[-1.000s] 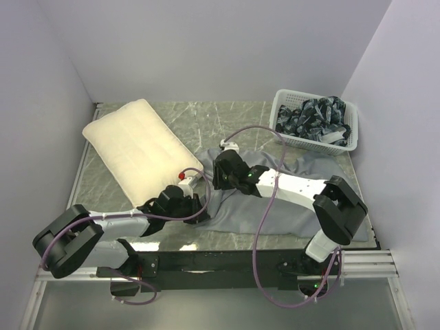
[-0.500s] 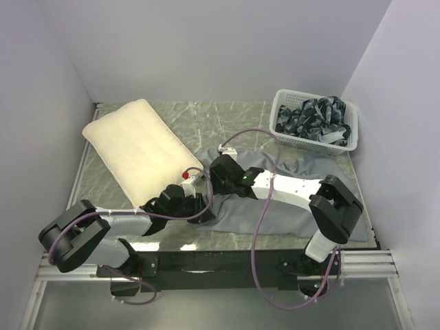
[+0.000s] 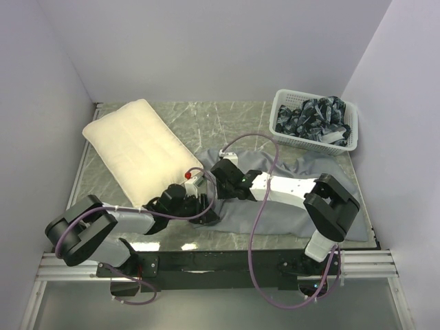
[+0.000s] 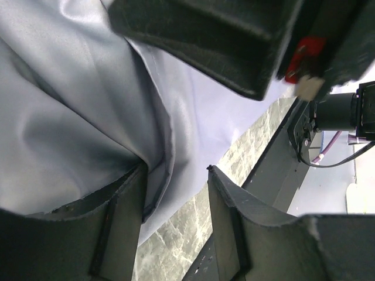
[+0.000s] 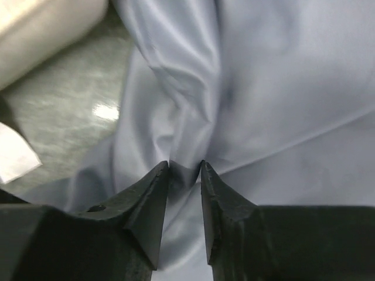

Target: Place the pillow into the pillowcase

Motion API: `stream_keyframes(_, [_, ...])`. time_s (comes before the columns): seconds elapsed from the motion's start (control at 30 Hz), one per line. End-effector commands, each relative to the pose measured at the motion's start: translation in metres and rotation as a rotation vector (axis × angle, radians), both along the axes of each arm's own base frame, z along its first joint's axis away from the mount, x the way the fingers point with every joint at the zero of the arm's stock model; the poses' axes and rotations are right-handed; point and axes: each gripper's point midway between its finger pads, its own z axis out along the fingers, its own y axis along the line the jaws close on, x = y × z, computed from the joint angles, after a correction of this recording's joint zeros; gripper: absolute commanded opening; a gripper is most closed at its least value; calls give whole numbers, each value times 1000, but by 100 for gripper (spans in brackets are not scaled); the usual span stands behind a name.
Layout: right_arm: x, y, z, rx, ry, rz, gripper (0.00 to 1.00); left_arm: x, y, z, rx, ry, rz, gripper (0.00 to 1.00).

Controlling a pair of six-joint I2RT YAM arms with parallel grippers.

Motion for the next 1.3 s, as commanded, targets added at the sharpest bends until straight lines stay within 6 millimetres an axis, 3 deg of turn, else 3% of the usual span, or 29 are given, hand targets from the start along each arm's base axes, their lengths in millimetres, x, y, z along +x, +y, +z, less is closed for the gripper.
stream_keyframes(0.0, [0,-3,7,8,-29,-12,33,7,-15,22,-69,-49,-29,51])
stream_keyframes(0.27, [-5,-21,6,5,-43,-52,24,7,-9,18,-38,-48,-7,51])
stream_keyframes(0.4, [-8,-25,7,25,-48,-54,19,17,-1,17,7,-50,67,49])
stream_keyframes(0.6, [-8,-21,9,75,-44,-35,2,38,24,13,126,-28,255,41])
stream_keyframes(0.7, [-7,-19,10,104,-40,-28,0,50,43,15,200,-18,391,36])
stream_keyframes(0.83, [-4,-8,21,205,-56,0,0,61,65,29,237,-26,537,51])
stream_keyframes(0.87, [-2,-9,21,225,-49,5,0,67,63,45,202,-53,556,56])
stream_keyframes(0.97, [-1,0,29,309,-44,44,1,66,75,46,266,-53,583,58])
stream_keyframes(1.1, [4,11,36,377,-40,80,4,70,71,54,293,-70,555,63])
stream_keyframes(1.23, [3,17,34,399,-23,94,5,70,51,52,308,-102,415,64])
stream_keyframes(1.27, [2,17,32,403,-19,94,10,72,44,53,296,-112,391,66])
